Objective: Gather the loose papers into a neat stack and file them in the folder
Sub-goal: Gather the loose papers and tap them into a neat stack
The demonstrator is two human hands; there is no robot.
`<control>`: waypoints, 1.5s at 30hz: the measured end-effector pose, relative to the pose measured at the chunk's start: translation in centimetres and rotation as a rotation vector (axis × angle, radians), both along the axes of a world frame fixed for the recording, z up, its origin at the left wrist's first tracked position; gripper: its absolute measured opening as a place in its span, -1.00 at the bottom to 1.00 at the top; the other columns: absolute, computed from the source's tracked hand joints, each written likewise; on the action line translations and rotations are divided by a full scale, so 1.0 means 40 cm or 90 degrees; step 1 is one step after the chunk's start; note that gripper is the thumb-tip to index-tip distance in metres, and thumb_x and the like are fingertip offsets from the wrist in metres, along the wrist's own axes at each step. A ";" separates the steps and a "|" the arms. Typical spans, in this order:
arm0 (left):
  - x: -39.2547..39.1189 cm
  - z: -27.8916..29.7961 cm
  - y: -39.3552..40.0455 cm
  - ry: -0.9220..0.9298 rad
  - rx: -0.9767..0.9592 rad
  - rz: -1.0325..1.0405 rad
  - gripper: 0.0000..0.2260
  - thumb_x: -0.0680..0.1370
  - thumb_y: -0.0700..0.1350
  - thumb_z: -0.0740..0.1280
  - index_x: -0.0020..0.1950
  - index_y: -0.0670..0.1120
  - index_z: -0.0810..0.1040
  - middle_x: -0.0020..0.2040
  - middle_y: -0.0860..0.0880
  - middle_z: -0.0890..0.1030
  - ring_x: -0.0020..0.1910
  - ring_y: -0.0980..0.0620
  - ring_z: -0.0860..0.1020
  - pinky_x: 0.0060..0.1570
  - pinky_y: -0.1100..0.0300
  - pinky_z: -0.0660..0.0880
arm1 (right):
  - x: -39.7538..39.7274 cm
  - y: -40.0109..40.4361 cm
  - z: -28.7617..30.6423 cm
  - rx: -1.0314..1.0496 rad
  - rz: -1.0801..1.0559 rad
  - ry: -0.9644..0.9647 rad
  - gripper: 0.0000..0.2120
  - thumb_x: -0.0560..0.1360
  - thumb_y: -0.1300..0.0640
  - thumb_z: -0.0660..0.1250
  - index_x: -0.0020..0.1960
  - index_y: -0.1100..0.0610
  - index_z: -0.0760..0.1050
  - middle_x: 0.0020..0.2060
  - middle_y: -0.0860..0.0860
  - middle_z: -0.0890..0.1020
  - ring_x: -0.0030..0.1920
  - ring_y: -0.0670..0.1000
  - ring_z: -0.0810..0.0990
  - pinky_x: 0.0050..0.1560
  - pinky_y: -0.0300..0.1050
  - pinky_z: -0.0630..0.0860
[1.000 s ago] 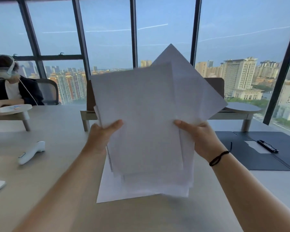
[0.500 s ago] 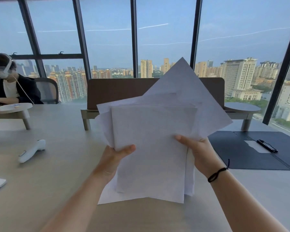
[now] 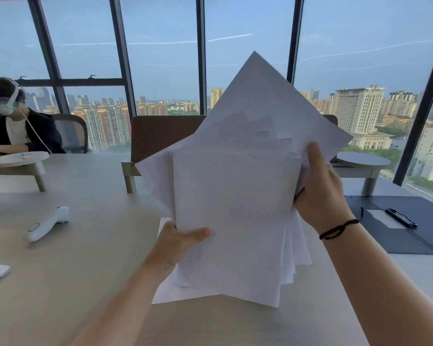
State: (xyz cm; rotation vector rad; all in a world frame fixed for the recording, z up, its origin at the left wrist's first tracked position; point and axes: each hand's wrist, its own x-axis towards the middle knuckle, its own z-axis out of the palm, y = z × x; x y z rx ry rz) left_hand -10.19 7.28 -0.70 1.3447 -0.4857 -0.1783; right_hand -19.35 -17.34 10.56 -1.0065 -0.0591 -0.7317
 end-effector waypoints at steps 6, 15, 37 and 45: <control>0.012 0.008 0.007 0.001 -0.018 0.059 -0.69 0.21 -0.06 0.61 -0.11 -0.13 0.76 -0.05 -0.18 0.75 -0.05 -0.18 0.72 -0.05 0.01 0.63 | -0.029 -0.060 0.024 -0.075 -0.013 -0.012 -0.66 0.71 0.06 0.13 0.40 0.15 0.49 0.30 0.12 0.65 0.26 0.14 0.65 0.22 0.07 0.61; 0.041 0.055 0.024 -0.053 -0.056 0.132 -0.58 0.20 0.04 0.60 -0.03 -0.11 0.73 -0.04 -0.11 0.76 -0.08 -0.13 0.72 -0.11 0.01 0.62 | -0.033 -0.069 0.080 -0.233 -0.042 0.039 -0.70 0.71 0.04 0.14 0.22 0.13 0.59 0.04 0.10 0.72 -0.03 0.14 0.73 -0.09 0.23 0.67; 0.059 0.039 0.033 -0.086 -0.081 0.167 -0.56 0.16 0.27 0.60 -0.11 0.06 0.70 -0.09 -0.11 0.73 -0.13 -0.12 0.67 -0.15 -0.03 0.61 | 0.004 -0.027 0.016 -0.291 -0.015 0.057 -0.78 0.57 -0.05 0.36 -0.01 0.07 0.68 -0.17 -0.10 0.76 -0.18 -0.06 0.71 -0.16 -0.05 0.60; 0.052 0.063 0.035 -0.135 0.046 0.204 -0.57 0.48 0.05 0.49 -0.53 -0.07 0.51 -0.53 0.12 0.45 -0.50 0.14 0.40 -0.38 0.25 0.32 | -0.040 -0.042 -0.116 -0.456 0.323 0.056 -0.30 0.42 -0.17 0.52 0.41 0.18 0.45 0.26 0.29 0.59 0.27 0.25 0.59 0.26 0.22 0.56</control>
